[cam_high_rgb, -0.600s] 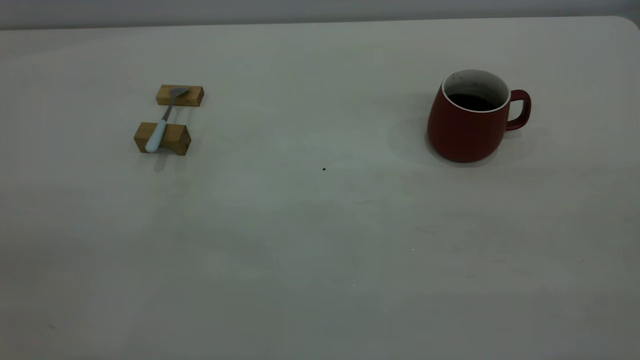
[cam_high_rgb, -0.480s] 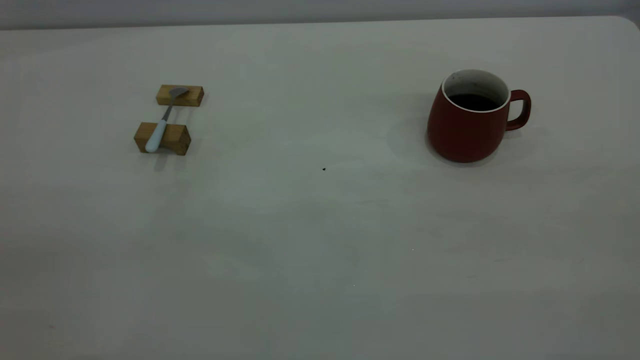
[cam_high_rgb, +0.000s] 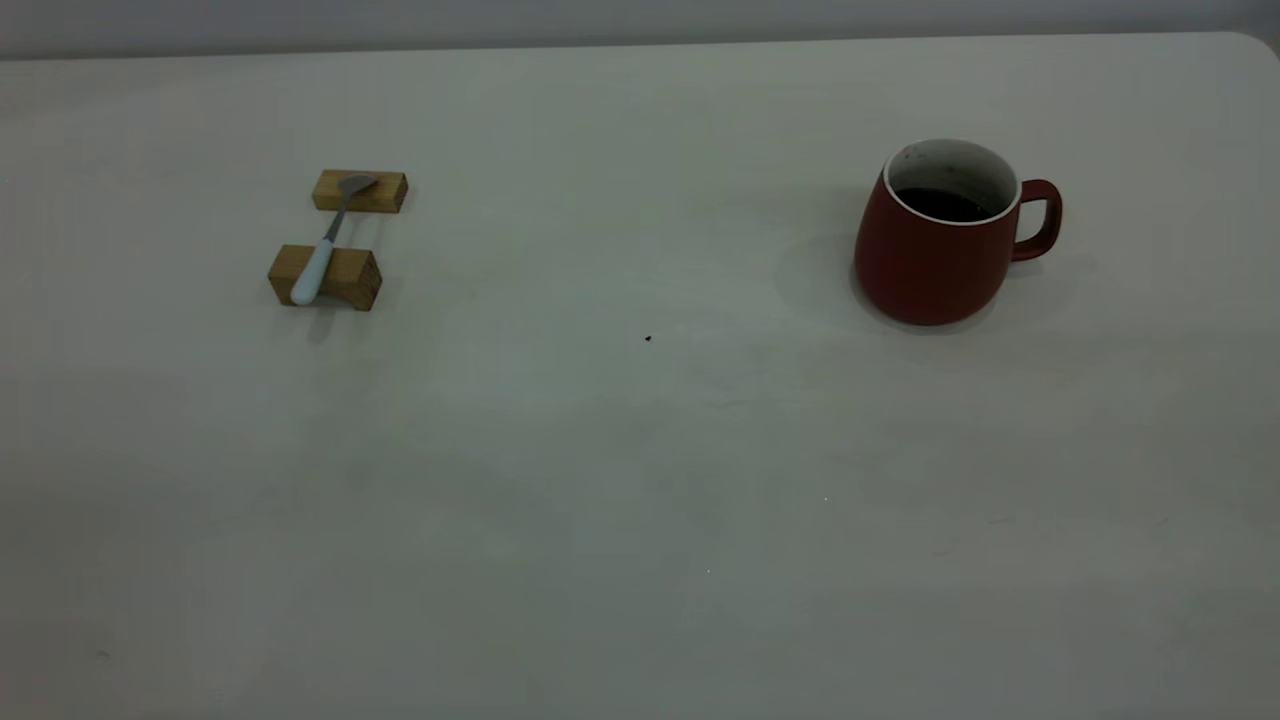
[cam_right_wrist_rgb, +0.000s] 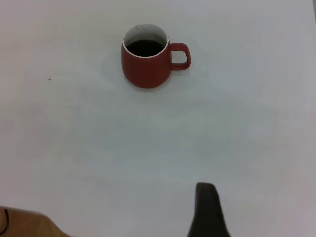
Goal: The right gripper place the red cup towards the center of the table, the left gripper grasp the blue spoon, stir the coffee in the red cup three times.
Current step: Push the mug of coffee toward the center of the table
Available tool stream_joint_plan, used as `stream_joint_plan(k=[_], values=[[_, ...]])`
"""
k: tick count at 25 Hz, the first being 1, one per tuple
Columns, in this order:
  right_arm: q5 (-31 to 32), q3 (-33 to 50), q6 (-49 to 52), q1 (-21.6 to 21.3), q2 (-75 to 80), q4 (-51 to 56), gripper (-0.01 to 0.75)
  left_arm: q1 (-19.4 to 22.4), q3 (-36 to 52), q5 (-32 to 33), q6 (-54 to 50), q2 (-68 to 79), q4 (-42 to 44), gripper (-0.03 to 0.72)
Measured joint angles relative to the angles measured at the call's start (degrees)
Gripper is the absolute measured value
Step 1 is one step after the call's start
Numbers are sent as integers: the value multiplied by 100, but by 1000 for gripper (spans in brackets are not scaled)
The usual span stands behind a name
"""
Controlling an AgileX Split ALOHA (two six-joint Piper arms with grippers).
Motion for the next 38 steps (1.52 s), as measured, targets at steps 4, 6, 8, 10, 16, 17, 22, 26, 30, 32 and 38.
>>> stream_joint_plan(k=[4,6,8,10,16,17,22,26,30,32,38], values=[[0,0,0,0,0,0,583,0,0,0,6,0,0,438],[0,0,0,0,0,0,583,0,0,0,6,0,0,438],[0,0,0,0,0,0,583,0,0,0,6,0,0,438],[0,0,0,0,0,0,583,0,0,0,11,0,0,438],[0,0,0,0,0,-5,583,0,0,0,11,0,0,438],[0,0,0,0,0,-5,583,0,0,0,11,0,0,438],[0,0,0,0,0,-5,583,0,0,0,11,0,0,438],[-19,-30,0,0,75,-45,595,0,0,0,8,0,0,438],[-240,-366,0,0,776,-118,663,0,0,0,8,0,0,438],[-459,-575,45,0,1468,-197,705,0,0,0,8,0,0,438],[-1229,-1283,-190,0,3908,-273,729,0,0,0,8,0,0,438]])
